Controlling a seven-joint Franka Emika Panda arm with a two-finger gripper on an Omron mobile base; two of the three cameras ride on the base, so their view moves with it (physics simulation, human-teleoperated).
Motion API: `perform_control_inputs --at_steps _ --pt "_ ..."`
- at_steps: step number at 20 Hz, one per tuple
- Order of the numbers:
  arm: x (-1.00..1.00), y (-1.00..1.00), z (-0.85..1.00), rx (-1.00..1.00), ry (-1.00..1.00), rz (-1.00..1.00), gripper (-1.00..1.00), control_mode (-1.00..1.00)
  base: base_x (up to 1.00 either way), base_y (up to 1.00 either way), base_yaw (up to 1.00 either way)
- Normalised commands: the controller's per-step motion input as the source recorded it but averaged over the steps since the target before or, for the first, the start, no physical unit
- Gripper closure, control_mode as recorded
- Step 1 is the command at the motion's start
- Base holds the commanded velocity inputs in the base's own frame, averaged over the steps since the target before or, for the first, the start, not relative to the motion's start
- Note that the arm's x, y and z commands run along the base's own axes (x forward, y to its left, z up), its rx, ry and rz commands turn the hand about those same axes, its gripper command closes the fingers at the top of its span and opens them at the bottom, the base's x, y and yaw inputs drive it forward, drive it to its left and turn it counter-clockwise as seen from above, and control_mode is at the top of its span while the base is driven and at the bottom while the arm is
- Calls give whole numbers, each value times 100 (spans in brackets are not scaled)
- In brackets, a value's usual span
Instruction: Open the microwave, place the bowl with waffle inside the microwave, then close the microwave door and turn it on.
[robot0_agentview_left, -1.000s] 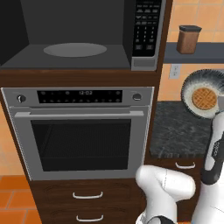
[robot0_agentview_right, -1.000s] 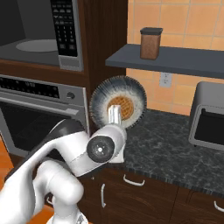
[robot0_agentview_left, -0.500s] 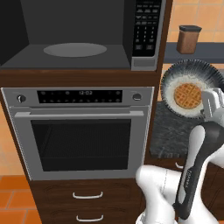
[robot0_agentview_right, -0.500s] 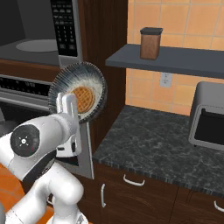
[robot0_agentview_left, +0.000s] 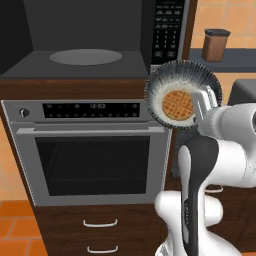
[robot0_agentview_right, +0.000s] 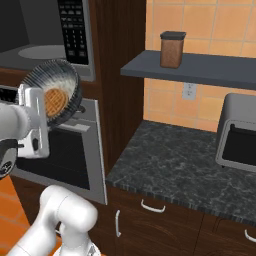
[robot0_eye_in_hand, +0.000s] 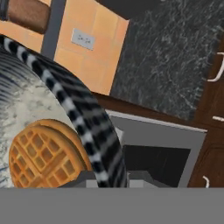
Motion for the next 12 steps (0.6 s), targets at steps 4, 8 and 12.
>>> perform_control_inputs --at_steps 4,8,12 --pt "49 100 38 7 9 0 100 -100 0 0 0" --pt "44 99 64 7 1 0 100 -100 0 0 0" --pt "47 87 46 7 1 0 100 -100 0 0 0"
